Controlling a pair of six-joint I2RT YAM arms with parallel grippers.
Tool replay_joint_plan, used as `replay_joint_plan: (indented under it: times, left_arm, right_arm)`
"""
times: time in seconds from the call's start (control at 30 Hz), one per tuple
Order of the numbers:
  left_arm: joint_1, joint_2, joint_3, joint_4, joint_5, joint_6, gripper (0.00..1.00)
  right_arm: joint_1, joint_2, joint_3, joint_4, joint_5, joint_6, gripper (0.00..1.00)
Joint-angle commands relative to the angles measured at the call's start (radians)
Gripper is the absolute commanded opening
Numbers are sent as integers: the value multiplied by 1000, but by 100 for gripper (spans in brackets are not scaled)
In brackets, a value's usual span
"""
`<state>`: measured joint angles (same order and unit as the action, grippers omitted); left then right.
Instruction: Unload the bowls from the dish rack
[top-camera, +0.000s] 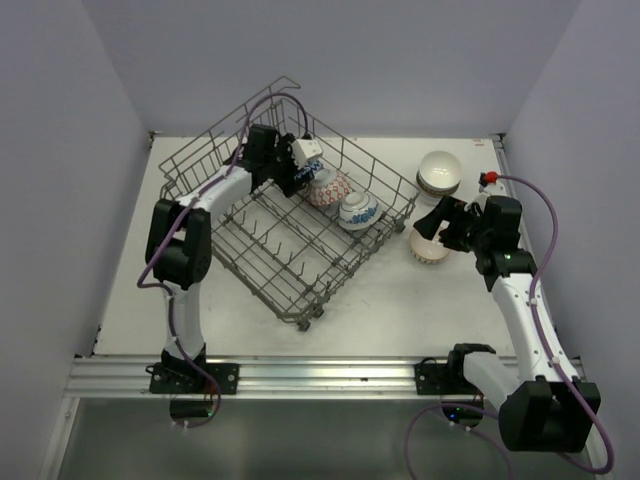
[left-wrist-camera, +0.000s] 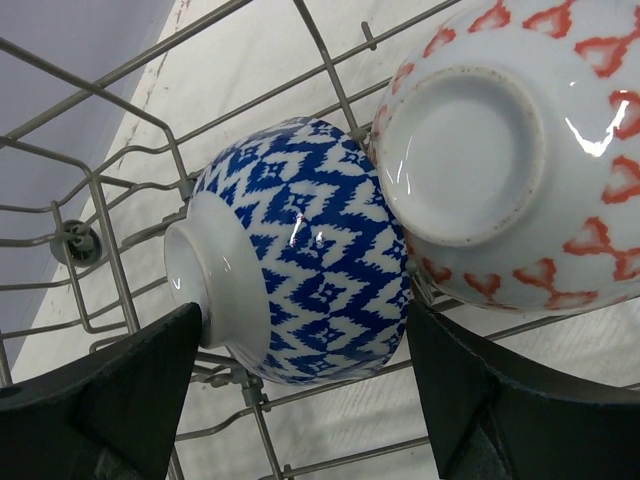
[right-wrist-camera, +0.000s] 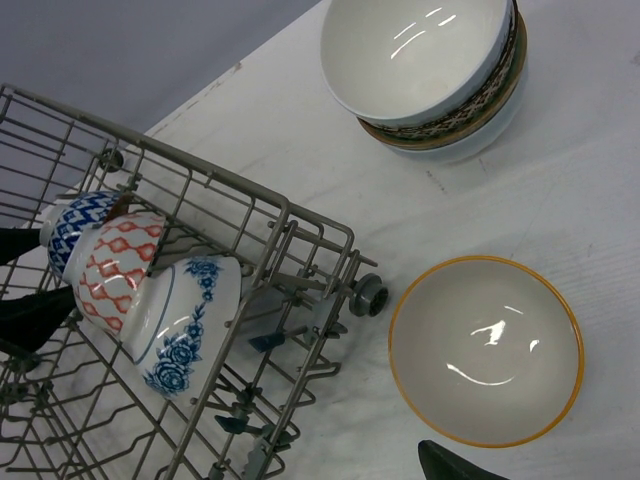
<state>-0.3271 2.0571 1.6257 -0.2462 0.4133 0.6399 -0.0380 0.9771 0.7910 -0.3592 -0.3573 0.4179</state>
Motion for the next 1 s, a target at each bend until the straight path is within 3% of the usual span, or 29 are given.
replay_joint_plan:
  times: [0.0,0.1,0.13,0.23,0.33,0.83,0.97]
  left_arm:
    - [2,14,34,15,42,-42,82]
    - [0,0,30,38,2,-62,62]
    - [-1,-12,30,45,-19,-66,50]
    - [-6,-46,10,67,-48,-66,35]
    - [-12,-93,-13,87,-70,-69,27]
    - [-116,-270,-130,203,-341,-42,18]
    - [-158,-316,-124,193,-410,-101,16]
  right_arm:
    - [4,0,34,3,8,-14,82]
    - [4,0,34,0,9,-16,82]
    - [4,0,34,2,9,-14,82]
    - [4,-3,33,3,11,-14,82]
    - [4,-5,33,3,9,-14,82]
    - [4,-15,33,0,18,-14,82]
    - [4,-21,34,-1,18,-14,81]
